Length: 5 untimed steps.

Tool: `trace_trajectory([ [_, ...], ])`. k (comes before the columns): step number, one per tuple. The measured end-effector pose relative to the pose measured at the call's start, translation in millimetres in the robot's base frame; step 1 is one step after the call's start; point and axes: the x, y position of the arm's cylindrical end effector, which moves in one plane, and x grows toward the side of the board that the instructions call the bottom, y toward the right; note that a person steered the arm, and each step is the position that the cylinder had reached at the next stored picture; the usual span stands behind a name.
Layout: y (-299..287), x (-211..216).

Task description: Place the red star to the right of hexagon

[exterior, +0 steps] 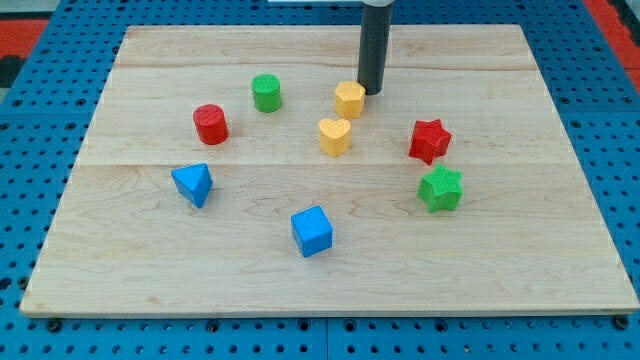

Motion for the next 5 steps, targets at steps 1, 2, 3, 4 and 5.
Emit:
trace_trajectory([
  [1,-30.1,-37.7],
  [2,-50.2,-14.4],
  [3,-38.6,-5.0],
  [4,39.7,-45.5],
  [5,148.3,-1.3],
])
